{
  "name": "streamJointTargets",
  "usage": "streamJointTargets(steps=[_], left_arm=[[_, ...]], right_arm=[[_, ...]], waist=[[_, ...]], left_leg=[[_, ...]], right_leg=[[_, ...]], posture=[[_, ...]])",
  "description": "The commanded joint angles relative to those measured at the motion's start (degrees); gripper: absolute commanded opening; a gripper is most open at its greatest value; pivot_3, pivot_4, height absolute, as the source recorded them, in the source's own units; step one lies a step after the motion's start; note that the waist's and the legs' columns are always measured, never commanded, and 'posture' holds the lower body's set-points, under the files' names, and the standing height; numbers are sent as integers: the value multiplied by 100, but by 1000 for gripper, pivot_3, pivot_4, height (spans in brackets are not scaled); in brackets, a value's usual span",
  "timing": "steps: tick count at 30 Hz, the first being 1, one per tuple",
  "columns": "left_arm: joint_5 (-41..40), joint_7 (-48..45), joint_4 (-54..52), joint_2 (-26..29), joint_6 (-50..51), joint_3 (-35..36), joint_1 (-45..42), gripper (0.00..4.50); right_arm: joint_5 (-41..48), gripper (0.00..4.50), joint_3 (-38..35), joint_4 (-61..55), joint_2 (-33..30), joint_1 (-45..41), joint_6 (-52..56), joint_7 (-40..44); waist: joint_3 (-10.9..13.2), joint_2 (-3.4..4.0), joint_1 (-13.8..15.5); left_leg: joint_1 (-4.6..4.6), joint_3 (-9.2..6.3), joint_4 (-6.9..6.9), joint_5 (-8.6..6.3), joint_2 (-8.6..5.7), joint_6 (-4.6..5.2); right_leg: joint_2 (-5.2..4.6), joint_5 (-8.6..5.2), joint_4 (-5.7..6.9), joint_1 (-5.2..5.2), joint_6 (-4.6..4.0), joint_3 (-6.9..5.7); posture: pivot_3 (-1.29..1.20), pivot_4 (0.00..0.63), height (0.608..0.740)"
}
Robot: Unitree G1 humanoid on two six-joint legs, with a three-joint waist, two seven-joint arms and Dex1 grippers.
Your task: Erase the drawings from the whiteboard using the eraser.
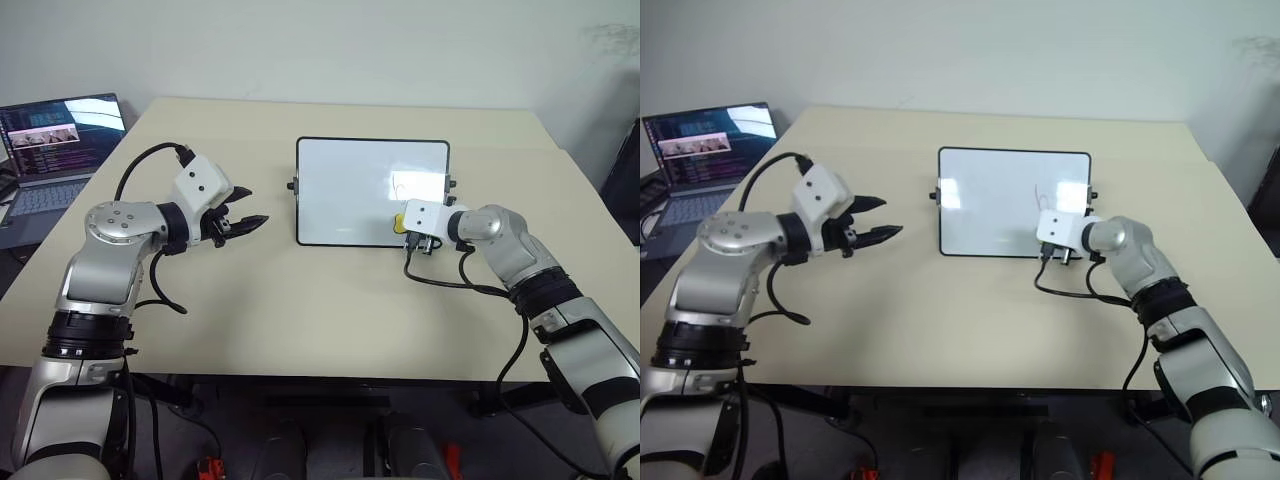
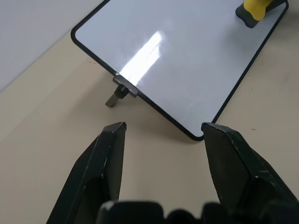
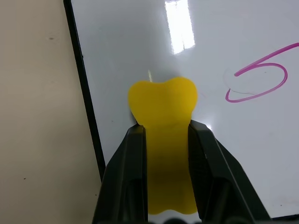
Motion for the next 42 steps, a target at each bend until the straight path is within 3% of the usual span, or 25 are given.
streamJointTargets(steps=[1,6,10,17,42], left_arm=[[-27,-5,-179,52,-63,80,-83,2785],[-75,-51,-229,148,-10,185,-43,2785],[-173,-214,-395,377,105,303,-11,2785],[-194,-252,-490,446,128,280,25,2785],[-150,-90,-884,272,266,280,176,2785]], right_arm=[[93,815,-219,-169,-77,223,457,227],[421,805,-669,-1304,-470,528,626,631],[571,804,-1056,-2106,-1152,774,902,998],[594,803,-1362,-2153,-1714,768,868,1083],[799,797,-1648,-2069,-1799,199,874,1030]], waist=[[1,0,-11],[12,8,-15],[41,27,-11],[64,42,-70],[67,43,-67]], left_leg=[[-1,1,-1,0,0,0],[-71,-5,-5,-1,-3,-3],[-97,-14,-23,-22,-5,-36],[-143,-8,-27,-51,1,-75],[-143,-4,-6,-60,3,-88]], right_leg=[[0,0,1,-1,1,0],[2,24,7,-55,37,-3],[1,30,4,-85,78,-9],[0,10,2,-128,54,-18],[0,5,14,-123,54,-17]], posture=[[0,150,740],[0,150,740],[0,150,740],[0,150,740],[0,150,740]])
